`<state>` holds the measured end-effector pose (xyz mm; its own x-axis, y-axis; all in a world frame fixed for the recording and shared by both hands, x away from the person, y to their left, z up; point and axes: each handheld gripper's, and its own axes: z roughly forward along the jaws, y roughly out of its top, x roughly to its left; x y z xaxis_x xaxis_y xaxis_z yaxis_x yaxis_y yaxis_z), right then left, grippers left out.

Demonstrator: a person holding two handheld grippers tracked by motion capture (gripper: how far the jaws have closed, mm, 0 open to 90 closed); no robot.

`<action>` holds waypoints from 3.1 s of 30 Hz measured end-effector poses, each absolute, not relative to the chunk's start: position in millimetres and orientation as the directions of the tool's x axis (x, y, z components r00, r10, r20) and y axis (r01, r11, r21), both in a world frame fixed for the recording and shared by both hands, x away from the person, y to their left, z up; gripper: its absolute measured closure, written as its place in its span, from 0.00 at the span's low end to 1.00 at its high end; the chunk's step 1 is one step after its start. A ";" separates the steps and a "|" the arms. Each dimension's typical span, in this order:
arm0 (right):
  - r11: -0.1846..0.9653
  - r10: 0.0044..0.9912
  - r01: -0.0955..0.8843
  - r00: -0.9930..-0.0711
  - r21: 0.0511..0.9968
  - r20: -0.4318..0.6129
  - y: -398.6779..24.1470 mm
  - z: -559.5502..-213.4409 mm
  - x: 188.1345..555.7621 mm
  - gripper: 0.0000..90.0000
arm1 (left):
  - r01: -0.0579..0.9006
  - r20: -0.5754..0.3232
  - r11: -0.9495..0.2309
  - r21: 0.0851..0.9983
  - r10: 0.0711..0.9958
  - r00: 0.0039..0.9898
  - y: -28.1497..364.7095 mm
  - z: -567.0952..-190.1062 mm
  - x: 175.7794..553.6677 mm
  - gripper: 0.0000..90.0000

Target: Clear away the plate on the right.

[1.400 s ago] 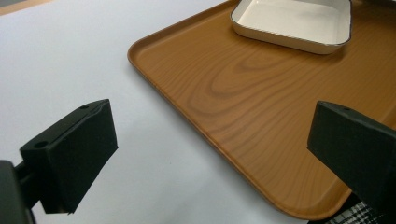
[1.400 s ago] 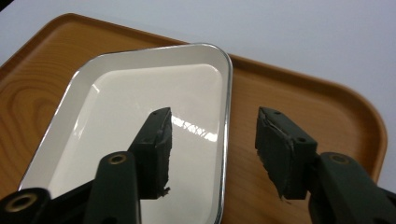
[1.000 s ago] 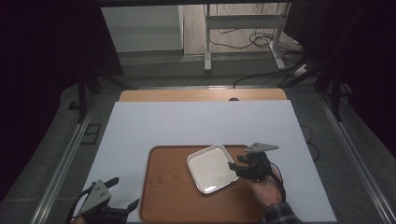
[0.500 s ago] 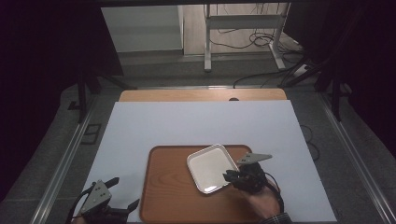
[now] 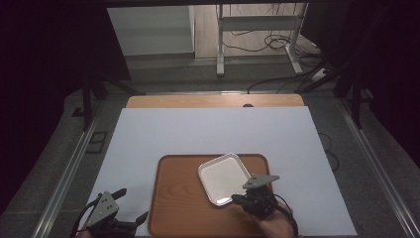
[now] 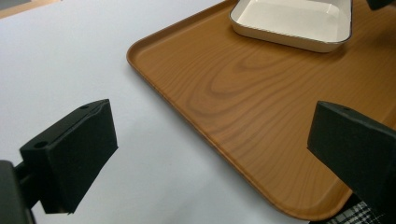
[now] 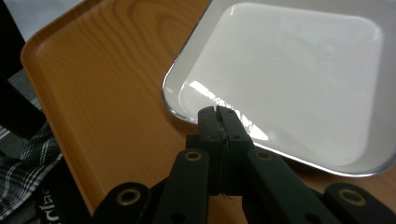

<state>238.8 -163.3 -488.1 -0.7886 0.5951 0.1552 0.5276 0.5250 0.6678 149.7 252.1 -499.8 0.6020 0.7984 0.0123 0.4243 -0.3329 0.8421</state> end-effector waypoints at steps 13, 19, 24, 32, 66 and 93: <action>0.600 0.553 0.499 -0.823 0.625 0.127 -143.1 -507.7 241.3 0.99 | 0.423 0.019 -0.340 0.840 0.797 0.603 251.1 -500.0 149.8 0.01; 0.608 0.537 0.483 -0.835 0.630 0.122 -133.8 -509.1 243.1 0.99 | 0.424 0.018 -0.339 0.840 0.797 0.603 251.2 -500.0 149.7 0.02; 0.620 0.524 0.470 -0.844 0.628 0.114 -127.1 -511.4 245.0 0.99 | 0.424 0.017 -0.339 0.840 0.797 0.603 251.4 -500.0 149.8 0.02; 0.631 0.517 0.446 -0.852 0.635 0.085 -115.5 -514.5 250.8 0.99 | 0.424 0.020 -0.342 0.839 0.797 0.604 251.1 -500.1 149.8 0.02; 0.581 0.547 0.440 -0.834 0.685 0.072 -126.2 -499.1 249.8 0.57 | 0.414 0.036 -0.358 0.837 0.791 0.611 249.6 -500.0 148.7 0.02; 0.527 0.594 0.446 -0.802 0.723 0.063 -157.2 -488.7 258.5 0.30 | 0.412 0.034 -0.356 0.839 0.788 0.614 250.1 -500.0 148.5 0.02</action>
